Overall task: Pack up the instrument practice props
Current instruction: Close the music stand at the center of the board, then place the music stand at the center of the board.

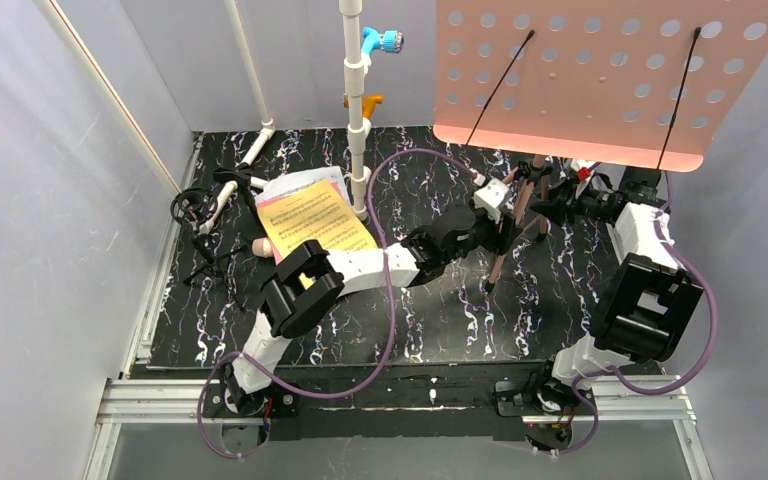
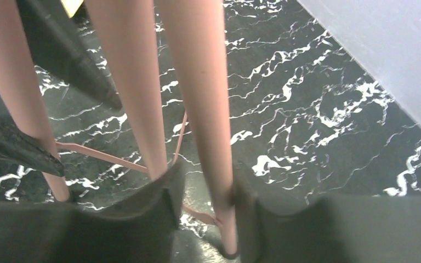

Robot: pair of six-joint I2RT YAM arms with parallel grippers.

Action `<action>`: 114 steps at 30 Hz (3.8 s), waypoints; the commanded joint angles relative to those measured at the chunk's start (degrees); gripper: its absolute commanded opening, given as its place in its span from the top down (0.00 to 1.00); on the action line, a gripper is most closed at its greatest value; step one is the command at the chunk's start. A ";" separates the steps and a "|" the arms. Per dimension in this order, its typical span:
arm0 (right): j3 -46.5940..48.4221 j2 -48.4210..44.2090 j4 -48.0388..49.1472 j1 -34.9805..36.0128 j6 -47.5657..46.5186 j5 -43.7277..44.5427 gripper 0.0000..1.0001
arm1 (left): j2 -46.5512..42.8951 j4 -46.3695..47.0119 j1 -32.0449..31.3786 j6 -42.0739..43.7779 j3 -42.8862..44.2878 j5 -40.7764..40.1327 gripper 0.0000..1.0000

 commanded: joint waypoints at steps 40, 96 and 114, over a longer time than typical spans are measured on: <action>2.40 3.49 -54.36 -0.80 -34.73 -11.29 0.99 | -11.09 2.50 -1.01 0.65 -1.74 1.43 0.94; -2.08 2.75 -54.54 -2.04 -35.45 -8.93 0.99 | -16.23 25.98 -10.50 11.44 -20.67 -13.91 0.02; -2.61 1.95 -54.54 -2.04 -36.11 -8.85 0.99 | -11.50 25.98 -10.19 20.26 -8.85 -12.63 0.00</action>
